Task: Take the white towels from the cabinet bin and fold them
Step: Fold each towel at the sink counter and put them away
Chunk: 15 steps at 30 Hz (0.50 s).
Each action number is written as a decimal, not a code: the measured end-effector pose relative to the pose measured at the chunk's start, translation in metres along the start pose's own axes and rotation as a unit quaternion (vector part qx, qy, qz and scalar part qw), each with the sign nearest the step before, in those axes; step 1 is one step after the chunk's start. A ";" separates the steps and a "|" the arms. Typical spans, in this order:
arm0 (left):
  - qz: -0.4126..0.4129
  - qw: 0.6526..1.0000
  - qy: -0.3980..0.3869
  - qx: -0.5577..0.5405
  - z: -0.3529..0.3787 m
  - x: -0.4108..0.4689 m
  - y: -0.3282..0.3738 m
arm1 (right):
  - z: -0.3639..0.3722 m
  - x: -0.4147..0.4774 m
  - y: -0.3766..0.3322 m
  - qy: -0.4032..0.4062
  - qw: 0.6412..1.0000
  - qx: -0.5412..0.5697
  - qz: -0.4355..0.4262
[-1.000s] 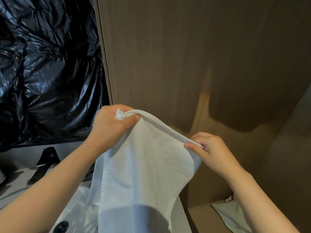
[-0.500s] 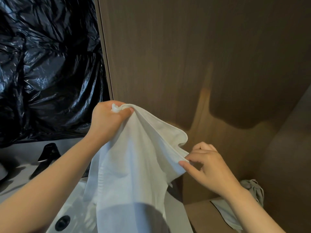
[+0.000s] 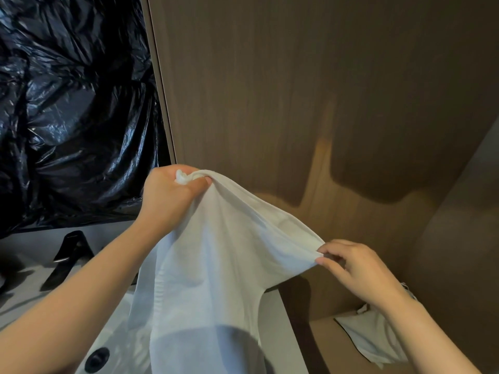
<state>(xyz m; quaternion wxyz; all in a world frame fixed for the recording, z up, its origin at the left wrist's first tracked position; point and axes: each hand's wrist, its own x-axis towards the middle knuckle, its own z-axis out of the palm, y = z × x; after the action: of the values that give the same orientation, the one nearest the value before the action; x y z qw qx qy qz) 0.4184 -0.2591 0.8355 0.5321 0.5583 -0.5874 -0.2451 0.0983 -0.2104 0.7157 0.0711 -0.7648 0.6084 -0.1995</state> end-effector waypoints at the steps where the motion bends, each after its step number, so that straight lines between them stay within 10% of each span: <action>1: 0.002 1.000 -0.001 0.000 0.000 0.001 0.001 | -0.001 0.002 0.002 0.001 1.000 0.000 0.008; 15: -0.001 1.000 -0.004 -0.001 0.001 0.008 0.006 | -0.067 0.049 0.021 0.168 0.978 -0.119 0.016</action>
<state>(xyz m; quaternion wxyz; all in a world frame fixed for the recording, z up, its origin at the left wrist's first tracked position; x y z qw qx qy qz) 0.4168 -0.2649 0.8429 0.5303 0.5570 -0.5888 -0.2486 0.0621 -0.2535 0.7797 -0.1206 -0.7136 0.6431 -0.2504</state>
